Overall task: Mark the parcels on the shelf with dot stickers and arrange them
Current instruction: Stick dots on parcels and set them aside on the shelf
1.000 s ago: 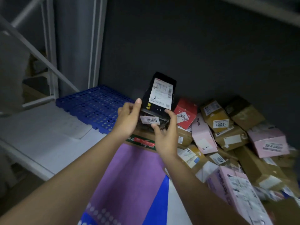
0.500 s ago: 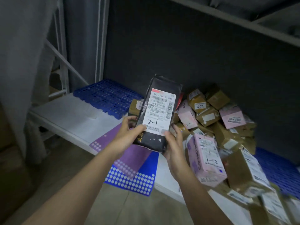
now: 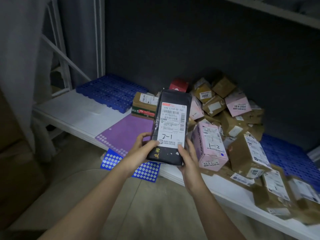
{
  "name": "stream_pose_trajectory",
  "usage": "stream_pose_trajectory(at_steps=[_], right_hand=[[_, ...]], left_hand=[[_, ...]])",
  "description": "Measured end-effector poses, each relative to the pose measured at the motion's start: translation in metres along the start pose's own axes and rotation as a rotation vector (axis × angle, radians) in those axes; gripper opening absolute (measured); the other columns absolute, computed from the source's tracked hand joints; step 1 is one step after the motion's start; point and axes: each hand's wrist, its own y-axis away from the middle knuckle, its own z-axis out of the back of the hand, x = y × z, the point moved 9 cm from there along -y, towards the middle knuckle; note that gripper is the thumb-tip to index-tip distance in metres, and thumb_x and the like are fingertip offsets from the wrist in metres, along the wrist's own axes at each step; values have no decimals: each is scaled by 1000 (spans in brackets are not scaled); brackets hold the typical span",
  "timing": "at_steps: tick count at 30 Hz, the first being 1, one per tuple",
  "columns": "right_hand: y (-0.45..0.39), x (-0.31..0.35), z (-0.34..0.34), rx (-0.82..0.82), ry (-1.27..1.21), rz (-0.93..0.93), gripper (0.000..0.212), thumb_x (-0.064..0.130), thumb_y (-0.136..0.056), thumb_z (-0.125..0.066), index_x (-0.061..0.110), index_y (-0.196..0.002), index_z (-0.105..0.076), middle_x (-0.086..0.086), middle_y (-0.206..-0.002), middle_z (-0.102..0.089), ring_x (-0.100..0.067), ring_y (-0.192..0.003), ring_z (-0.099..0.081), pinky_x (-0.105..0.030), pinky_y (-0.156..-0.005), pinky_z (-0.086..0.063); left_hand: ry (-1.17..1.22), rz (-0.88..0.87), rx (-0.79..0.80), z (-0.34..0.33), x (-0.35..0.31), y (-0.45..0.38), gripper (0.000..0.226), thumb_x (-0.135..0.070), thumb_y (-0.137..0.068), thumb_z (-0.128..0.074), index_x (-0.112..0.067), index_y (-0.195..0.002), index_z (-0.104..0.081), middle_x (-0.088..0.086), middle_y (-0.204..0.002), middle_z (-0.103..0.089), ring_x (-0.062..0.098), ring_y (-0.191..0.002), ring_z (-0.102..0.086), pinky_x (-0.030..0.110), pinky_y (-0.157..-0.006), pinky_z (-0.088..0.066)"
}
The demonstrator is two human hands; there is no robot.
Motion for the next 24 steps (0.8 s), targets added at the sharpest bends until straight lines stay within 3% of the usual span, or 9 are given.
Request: stream_pose_trajectory(at_steps=[3, 5, 8, 11, 15, 19, 24], right_hand=[[10, -19, 18, -58, 82, -9, 45, 39, -89, -62, 37, -131, -48, 9, -134, -57, -8, -121, -55, -41, -101, -46], [19, -28, 28, -79, 86, 15, 41, 32, -89, -64, 35, -127, -49, 8, -132, -58, -8, -121, -55, -35, -100, -46], [33, -38, 35, -60, 140, 50, 54, 21, -85, -62, 22, -135, -45, 7, -131, -59, -7, -122, -54, -21, -93, -46], [38, -45, 44, -80, 233, 72, 64, 14, -85, -65, 17, -142, -38, 9, -135, -55, -5, -124, -51, -14, -94, -42], [41, -43, 51, -123, 333, 109, 66, 9, -88, -66, 30, -140, -32, 21, -136, -46, 9, -124, -45, -6, -95, -36], [56, -48, 56, -161, 357, 112, 73, 34, -85, -67, 28, -148, -29, 13, -145, -43, -2, -133, -40, -22, -105, -38], [55, -63, 56, -50, 413, 20, 77, 40, -86, -61, 29, -151, -21, 17, -145, -43, 1, -130, -42, -32, -108, -40]], left_hand=[[-76, 89, -5, -9, 22, -4, 29, -35, -91, -58, -27, -116, -45, 2, -107, -66, 13, -88, -67, 33, -78, -56], [-133, 150, -22, -13, 41, -7, 33, -43, -89, -60, -26, -114, -46, 1, -104, -68, 15, -88, -68, 41, -85, -55], [-173, 228, -33, -20, 66, -10, 42, -49, -86, -60, -24, -116, -45, 1, -107, -65, 18, -92, -67, 46, -87, -55], [-237, 268, 5, -31, 81, -13, 44, -53, -87, -57, -27, -119, -43, -1, -111, -64, 17, -99, -63, 44, -91, -52], [-292, 275, 23, -40, 85, -15, 39, -51, -89, -51, -25, -118, -43, -2, -104, -65, 14, -94, -64, 37, -86, -54], [-349, 240, 43, -44, 88, -14, 37, -54, -87, -51, -27, -111, -45, -2, -97, -68, 17, -89, -68, 43, -89, -54], [-492, 264, 41, -45, 93, -14, 50, -59, -91, -41, -22, -125, -43, 0, -111, -62, 18, -100, -63, 42, -93, -51]])
